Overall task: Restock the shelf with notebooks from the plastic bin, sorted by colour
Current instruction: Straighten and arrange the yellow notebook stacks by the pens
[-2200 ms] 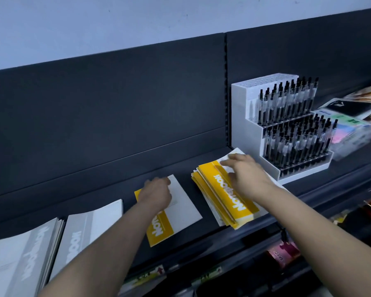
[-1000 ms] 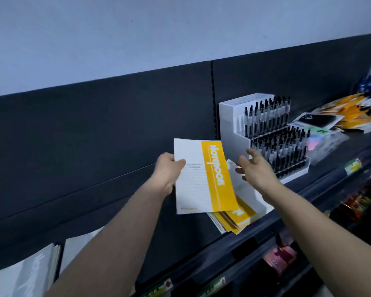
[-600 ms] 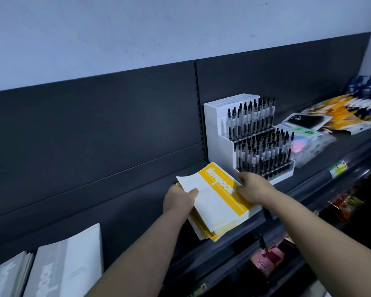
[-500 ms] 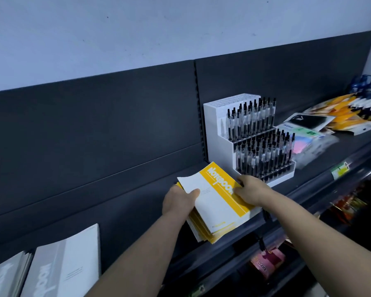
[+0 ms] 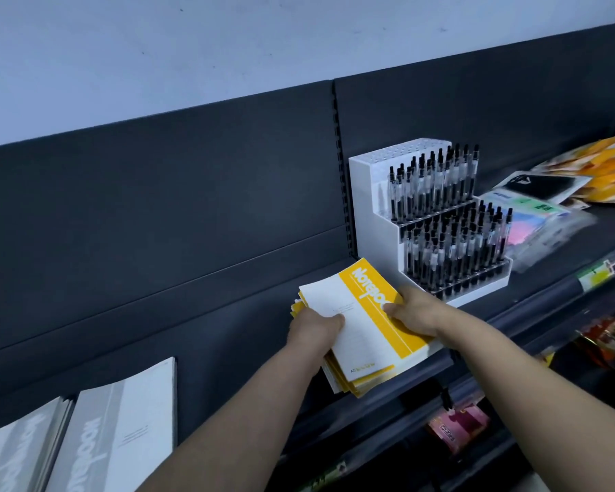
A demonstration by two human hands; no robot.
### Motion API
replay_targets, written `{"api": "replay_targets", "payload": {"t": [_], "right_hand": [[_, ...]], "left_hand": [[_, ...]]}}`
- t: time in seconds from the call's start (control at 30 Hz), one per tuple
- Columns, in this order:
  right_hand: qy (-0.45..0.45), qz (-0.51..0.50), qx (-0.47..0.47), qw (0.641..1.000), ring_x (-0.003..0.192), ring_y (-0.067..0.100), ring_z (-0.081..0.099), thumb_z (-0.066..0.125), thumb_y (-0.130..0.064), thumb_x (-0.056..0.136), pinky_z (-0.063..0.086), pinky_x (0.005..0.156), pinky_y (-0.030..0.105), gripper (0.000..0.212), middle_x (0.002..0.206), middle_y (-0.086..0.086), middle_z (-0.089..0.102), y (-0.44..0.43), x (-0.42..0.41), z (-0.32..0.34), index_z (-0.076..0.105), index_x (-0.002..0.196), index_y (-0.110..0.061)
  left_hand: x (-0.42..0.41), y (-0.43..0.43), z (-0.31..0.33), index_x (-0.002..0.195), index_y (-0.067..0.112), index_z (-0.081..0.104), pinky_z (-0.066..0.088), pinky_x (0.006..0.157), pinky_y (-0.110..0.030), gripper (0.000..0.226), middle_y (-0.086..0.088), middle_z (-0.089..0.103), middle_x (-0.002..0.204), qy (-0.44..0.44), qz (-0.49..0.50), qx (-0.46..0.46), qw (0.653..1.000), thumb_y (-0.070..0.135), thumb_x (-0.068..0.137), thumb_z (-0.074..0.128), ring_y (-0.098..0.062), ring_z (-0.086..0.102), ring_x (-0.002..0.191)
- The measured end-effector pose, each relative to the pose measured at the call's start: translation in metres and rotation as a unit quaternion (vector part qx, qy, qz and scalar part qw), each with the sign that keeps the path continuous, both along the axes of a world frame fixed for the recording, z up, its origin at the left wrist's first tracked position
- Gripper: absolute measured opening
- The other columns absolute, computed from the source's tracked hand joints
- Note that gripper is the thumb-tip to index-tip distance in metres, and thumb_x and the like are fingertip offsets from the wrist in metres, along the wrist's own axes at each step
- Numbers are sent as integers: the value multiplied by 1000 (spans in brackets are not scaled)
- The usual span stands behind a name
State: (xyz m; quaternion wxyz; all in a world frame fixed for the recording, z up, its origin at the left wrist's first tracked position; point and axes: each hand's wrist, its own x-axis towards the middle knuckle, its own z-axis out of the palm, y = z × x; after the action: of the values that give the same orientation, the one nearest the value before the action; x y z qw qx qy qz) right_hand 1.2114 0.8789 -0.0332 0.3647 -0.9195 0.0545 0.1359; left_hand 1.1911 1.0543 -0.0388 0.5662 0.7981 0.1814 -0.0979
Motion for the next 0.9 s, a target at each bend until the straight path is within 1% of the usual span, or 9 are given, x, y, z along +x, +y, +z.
{"api": "replay_targets", "payload": {"t": [0.1,0.2,0.27,0.37,0.5,0.6,0.7,0.8,0.9], "right_hand": [[-1,-15,8,1000,110,31,58,48,-36,98,47,98,46,42,124,12,59,-1,-5,-3,45,129,-9],[4,-27,29,999,112,32,57,45,-36,99,46,99,48,39,125,13,58,-1,-11,-3,42,129,-10],[4,-34,46,998,113,31,56,45,-33,99,45,100,46,39,126,13,58,-2,-15,0,41,130,-10],[-19,-30,94,995,105,24,55,46,-22,100,43,96,35,40,120,7,58,-2,-26,12,37,138,-12],[-100,-13,203,974,88,12,57,49,-12,98,47,77,30,55,108,-1,58,6,-33,30,22,146,-19],[-146,-4,211,966,123,26,51,58,-21,91,44,102,48,67,139,8,46,33,-33,34,21,146,-25],[-156,12,226,961,138,24,34,58,-20,91,33,112,49,76,151,3,27,72,-37,27,11,150,-30],[-153,58,262,951,131,22,44,55,-20,93,40,107,50,74,144,-3,39,113,-45,24,8,147,-39],[-191,94,277,937,125,18,46,50,-9,97,40,107,44,68,138,-4,44,140,-52,19,10,147,-30]], "left_hand": [[15,4,-14,113,17,58,55,89,-44,81,-5,63,118,-20,43,-13,999,50,41,75,-28,63,103],[5,-4,9,107,11,49,56,88,-43,48,-8,62,112,-37,59,-63,996,24,72,79,-28,64,100],[7,-10,12,120,6,41,56,87,-45,45,-13,62,113,-28,65,-115,991,8,85,69,-30,65,100],[2,-11,19,127,3,39,57,77,-45,45,-17,62,115,-15,56,-161,985,0,89,62,-33,65,98],[-7,9,32,122,7,41,53,65,-38,39,-12,61,113,-93,37,-197,975,-6,90,58,-27,63,91],[-23,41,47,126,14,43,53,67,-37,42,-8,62,115,-165,-1,-174,971,-5,91,56,-24,64,94],[-44,82,52,129,17,46,56,77,-41,42,-6,64,119,-203,-21,-145,968,-2,92,55,-26,65,102],[-63,121,46,130,17,44,56,83,-43,44,-7,63,120,-241,-6,-138,961,-3,93,55,-26,64,105],[-74,144,40,126,20,42,56,75,-31,43,1,64,113,-299,17,-111,948,-5,94,53,-15,64,98]]}}
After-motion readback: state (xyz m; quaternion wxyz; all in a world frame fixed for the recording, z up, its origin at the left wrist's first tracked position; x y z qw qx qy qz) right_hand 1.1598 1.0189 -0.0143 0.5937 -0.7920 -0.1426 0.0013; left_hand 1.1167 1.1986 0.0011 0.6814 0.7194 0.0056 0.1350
